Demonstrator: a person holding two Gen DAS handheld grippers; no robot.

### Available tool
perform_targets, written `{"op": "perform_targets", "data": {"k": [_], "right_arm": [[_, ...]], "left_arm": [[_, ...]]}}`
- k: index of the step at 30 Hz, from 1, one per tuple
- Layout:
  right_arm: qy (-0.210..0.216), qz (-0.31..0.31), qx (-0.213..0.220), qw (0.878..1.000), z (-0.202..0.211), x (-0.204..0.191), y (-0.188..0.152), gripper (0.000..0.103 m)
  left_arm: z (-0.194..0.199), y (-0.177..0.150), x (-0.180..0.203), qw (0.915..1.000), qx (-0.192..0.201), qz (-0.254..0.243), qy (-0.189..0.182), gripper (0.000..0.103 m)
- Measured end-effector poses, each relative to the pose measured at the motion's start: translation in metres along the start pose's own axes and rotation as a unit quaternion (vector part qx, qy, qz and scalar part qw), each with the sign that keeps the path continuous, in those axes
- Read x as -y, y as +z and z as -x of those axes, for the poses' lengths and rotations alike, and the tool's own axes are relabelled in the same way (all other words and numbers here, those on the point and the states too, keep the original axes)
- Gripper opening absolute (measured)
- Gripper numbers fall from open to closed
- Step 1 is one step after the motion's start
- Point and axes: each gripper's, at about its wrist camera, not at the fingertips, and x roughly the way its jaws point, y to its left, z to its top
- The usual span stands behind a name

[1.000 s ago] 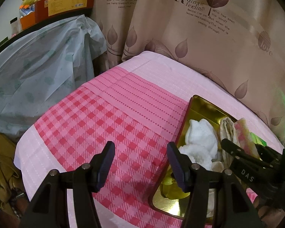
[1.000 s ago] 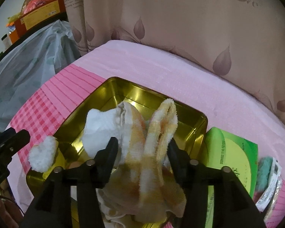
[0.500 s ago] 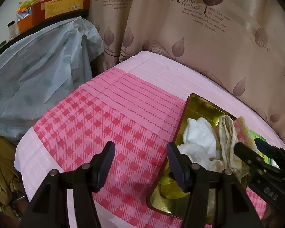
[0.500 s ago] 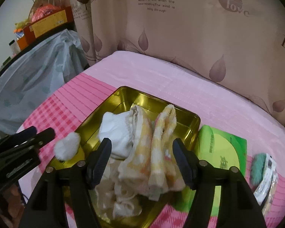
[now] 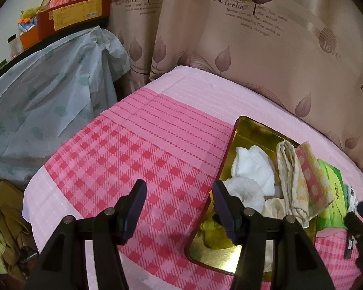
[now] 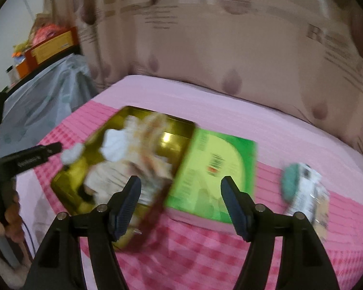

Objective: Organize soft objects
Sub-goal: 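Move the right tool to the cotton swab pack and grasp it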

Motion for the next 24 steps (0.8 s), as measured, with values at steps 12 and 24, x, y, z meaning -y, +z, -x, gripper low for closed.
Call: {"op": "perform_targets", "data": {"k": [12,24], "right_arm": [[-0.119,-0.106,-0.021,0.987,0.010,0.147,-0.023,0.067],[-0.112,-0.183,-0.065,0.974,-0.028,0.212,-0.050,0.067]], "left_arm": [[0.003,-0.003,0.005,0.9999,0.004,-0.014,0.006,0.058],[-0.002,-0.005,0.008,0.9994,0.000,-0.031,0.013,0.058]]}}
